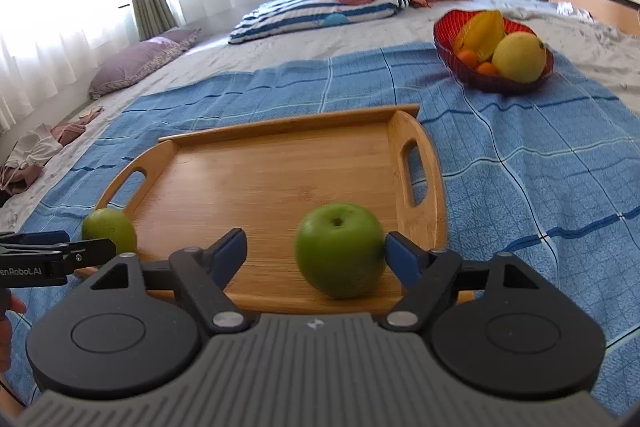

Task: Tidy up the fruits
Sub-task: 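Open both grippers to release the green apples on the tray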

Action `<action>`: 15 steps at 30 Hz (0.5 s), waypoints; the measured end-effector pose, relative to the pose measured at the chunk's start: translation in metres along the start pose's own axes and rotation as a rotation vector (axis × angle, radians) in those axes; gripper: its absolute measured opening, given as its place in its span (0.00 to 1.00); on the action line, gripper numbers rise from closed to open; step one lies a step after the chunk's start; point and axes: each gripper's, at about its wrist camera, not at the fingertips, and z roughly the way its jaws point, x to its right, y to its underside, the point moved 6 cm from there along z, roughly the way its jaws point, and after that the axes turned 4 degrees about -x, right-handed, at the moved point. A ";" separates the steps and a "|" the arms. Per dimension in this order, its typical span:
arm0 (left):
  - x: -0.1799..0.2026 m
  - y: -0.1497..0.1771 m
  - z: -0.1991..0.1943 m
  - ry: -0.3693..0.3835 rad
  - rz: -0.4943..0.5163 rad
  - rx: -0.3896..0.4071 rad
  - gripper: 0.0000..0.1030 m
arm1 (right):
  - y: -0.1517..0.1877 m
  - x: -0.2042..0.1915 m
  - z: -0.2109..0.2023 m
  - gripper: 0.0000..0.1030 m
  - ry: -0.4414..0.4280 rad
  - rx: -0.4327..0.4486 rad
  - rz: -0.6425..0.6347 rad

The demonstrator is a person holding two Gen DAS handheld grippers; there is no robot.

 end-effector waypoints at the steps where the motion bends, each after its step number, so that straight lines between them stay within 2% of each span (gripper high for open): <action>1: 0.001 0.002 -0.003 0.002 0.003 0.007 0.93 | 0.001 -0.001 -0.003 0.86 0.000 0.007 -0.006; 15: 0.008 0.031 -0.040 0.030 0.013 0.092 0.94 | 0.024 -0.018 -0.039 0.93 0.003 0.130 -0.066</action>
